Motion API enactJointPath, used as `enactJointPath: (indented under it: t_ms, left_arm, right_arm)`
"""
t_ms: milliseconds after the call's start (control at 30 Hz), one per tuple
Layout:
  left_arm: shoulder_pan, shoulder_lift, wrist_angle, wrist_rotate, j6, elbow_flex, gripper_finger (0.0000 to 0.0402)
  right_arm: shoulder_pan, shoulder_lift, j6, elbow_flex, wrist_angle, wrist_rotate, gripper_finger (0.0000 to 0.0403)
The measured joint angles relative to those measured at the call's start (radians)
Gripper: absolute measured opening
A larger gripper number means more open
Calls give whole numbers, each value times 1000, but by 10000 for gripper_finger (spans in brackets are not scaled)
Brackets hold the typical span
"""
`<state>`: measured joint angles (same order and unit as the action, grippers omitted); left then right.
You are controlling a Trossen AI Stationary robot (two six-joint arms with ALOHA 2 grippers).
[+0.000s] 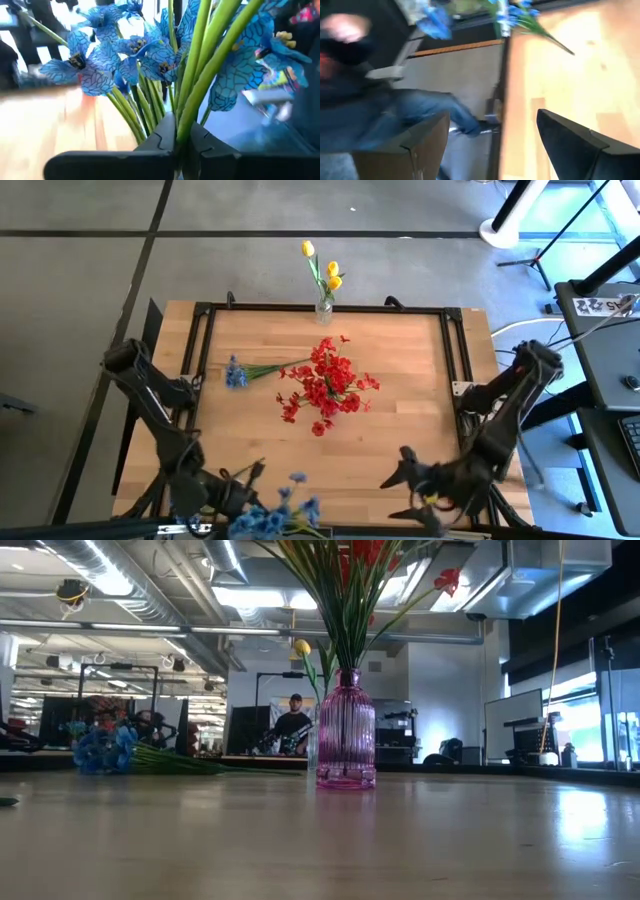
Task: Sort flowers into vase by color
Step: Put the middle blue flowers into the red vase
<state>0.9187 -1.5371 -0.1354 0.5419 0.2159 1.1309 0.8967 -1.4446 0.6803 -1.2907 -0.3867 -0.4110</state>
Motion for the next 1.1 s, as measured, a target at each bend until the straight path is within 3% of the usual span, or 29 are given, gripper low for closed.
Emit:
enactJointPath:
  t_ms: [167, 467, 667, 767, 900, 1100]
  left_arm:
    - [-63, -95, -229, 2, -169, 0, 1]
    - [-157, -140, -514, 1, -334, 0, 1]
    - [-216, -141, -550, -13, -332, 0, 1]
    - [-228, -141, -554, -17, -335, 0, 1]
    - [-231, -141, -555, -18, -353, 0, 1]
    - [-212, -140, -515, -1, -387, 0, 16]
  right_arm:
    - [7, -130, 46, 0, 94, -153, 301]
    - [-55, -307, -315, 0, 532, -321, 301]
    - [-149, -346, -424, 0, 706, -298, 301]
    - [-198, -347, -424, 0, 734, -199, 294]
    - [-231, -348, -424, 0, 761, -82, 250]
    - [-236, -348, -424, 0, 750, -65, 123]
